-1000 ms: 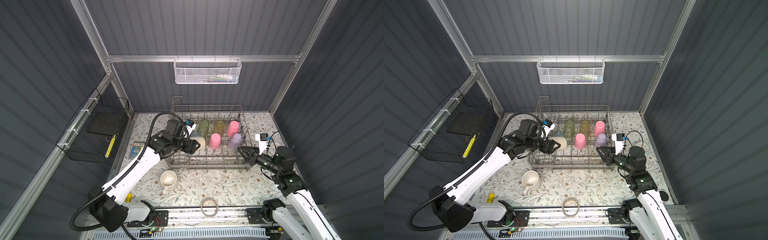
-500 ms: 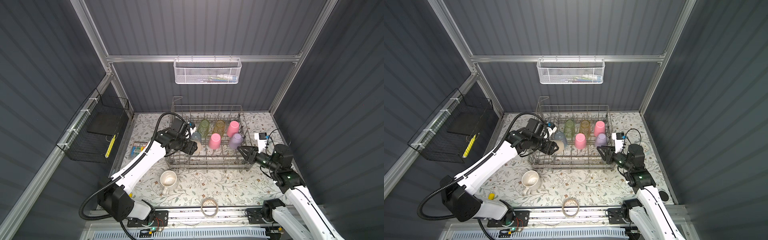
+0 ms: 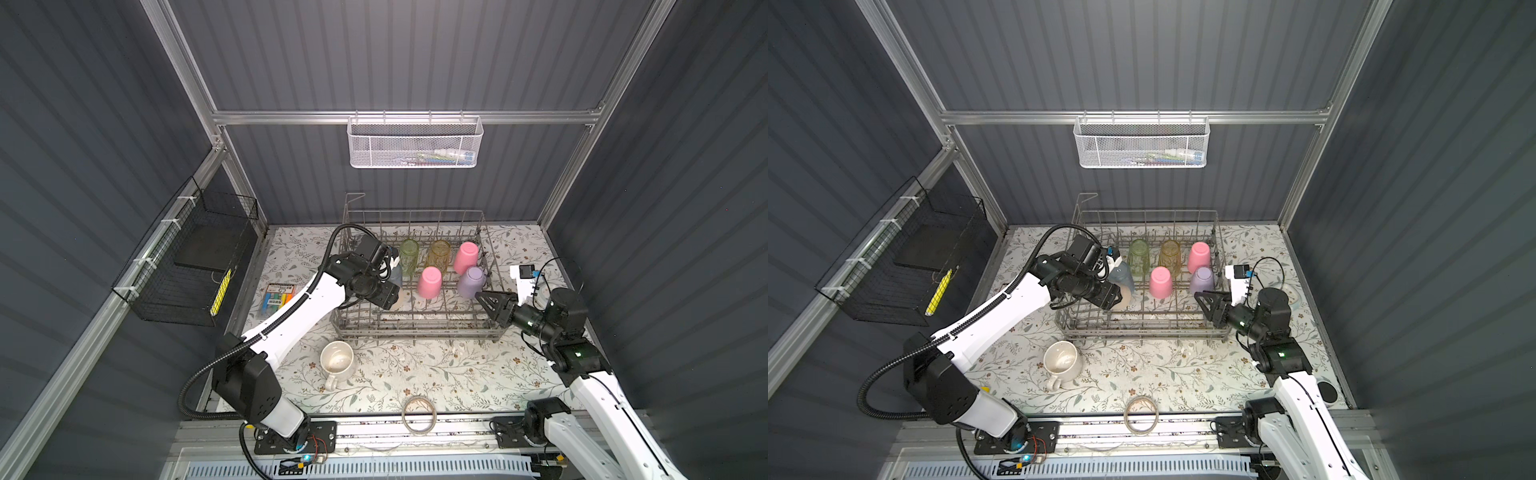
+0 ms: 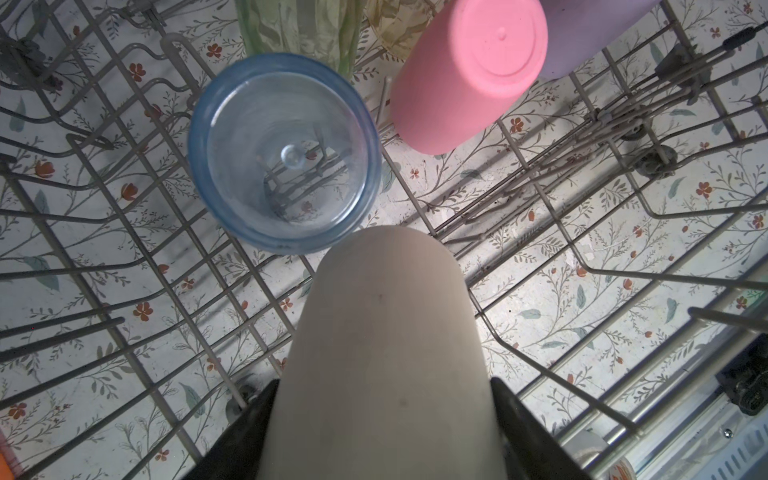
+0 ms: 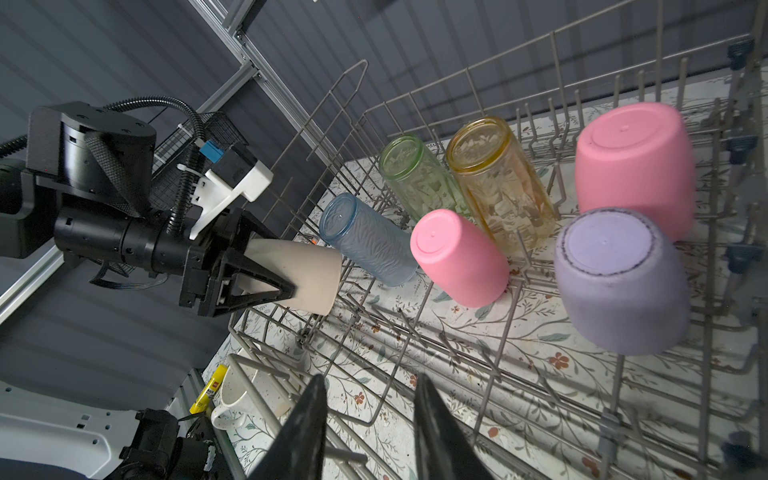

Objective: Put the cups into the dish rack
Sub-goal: 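Lower the cream mug upside down into the rack beside the blue cup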

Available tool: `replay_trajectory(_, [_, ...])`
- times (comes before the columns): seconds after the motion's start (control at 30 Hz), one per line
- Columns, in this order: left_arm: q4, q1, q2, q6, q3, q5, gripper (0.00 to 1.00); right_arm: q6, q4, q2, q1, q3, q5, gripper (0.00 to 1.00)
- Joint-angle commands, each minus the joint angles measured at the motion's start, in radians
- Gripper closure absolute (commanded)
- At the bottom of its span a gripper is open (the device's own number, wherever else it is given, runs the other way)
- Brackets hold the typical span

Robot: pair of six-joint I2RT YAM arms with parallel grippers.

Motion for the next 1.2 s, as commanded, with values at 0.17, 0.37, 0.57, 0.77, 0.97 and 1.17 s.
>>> replay_trajectory(0.17, [-0.048, -0.036, 0.035, 0.028, 0.044, -0.046, 0.41, 0.002, 0.028, -0.005, -0.011, -0.004, -0.019, 0.64])
replay_trajectory(0.37, [-0.045, -0.056, 0.054, 0.025, 0.045, -0.080, 0.40, 0.005, 0.034, -0.005, -0.016, -0.009, -0.024, 0.64])
replay_trajectory(0.57, [-0.065, -0.077, 0.089, 0.025, 0.063, -0.130, 0.40, 0.006, 0.034, -0.005, -0.019, -0.015, -0.028, 0.63])
replay_trajectory(0.77, [-0.072, -0.085, 0.101, 0.030, 0.066, -0.155, 0.40, 0.008, 0.034, -0.005, -0.022, -0.017, -0.030, 0.63])
replay_trajectory(0.97, [-0.097, -0.090, 0.132, 0.031, 0.081, -0.191, 0.39, 0.010, 0.039, -0.002, -0.025, -0.019, -0.035, 0.63])
replay_trajectory(1.17, [-0.120, -0.103, 0.168, 0.038, 0.100, -0.207, 0.37, 0.010, 0.039, 0.002, -0.027, -0.021, -0.038, 0.63])
